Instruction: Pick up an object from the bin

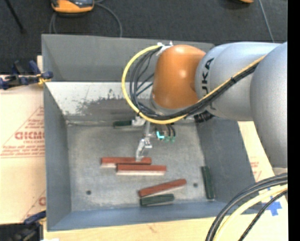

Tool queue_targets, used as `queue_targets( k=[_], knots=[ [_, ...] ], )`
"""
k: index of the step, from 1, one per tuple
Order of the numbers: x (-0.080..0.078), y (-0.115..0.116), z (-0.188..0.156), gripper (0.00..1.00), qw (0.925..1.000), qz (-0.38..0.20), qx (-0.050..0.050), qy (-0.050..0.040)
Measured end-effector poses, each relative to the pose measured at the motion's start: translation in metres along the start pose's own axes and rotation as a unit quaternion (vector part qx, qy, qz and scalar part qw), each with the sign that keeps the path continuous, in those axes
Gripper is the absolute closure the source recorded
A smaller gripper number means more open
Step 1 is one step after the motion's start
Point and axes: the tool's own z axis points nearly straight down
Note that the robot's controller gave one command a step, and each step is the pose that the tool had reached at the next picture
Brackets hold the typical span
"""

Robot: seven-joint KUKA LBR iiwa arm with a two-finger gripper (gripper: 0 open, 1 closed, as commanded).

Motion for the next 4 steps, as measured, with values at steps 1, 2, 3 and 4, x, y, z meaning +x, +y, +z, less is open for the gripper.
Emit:
queue_targets(
  k=[1, 2, 3, 4],
  knots=[
    [-0.002, 0.000, -0.004, 0.00, 1.0000, 0.001, 0.000, -0.0037],
    [0.081, 0.000, 0.062, 1.00, 0.9988, -0.048, 0.000, -0.0077],
    [0.081, 0.000, 0.062, 1.00, 0.9988, -0.048, 0.000, -0.0077],
    [0.057, 0.005, -0.097, 1.00, 0.9984, -0.055, 0.001, -0.0062]
  ],
)
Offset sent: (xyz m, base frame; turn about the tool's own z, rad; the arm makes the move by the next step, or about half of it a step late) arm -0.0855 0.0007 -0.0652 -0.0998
